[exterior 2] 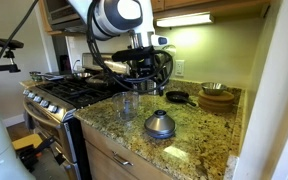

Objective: Put the grey lid on the mincer

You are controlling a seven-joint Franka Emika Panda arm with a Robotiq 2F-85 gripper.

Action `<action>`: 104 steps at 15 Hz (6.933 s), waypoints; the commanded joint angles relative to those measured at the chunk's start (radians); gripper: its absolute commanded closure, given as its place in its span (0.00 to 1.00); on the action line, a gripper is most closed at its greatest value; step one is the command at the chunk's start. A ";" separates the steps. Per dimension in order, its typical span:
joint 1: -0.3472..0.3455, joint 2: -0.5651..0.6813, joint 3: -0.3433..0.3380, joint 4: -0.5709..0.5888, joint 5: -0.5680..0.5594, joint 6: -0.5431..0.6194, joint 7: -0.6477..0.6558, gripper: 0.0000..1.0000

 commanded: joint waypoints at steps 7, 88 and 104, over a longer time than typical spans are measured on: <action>-0.014 0.053 0.013 0.026 -0.022 0.020 0.032 0.00; 0.205 -0.130 0.160 0.111 0.089 -0.210 -0.311 0.65; 0.234 0.037 0.151 0.152 0.237 -0.138 -0.461 0.65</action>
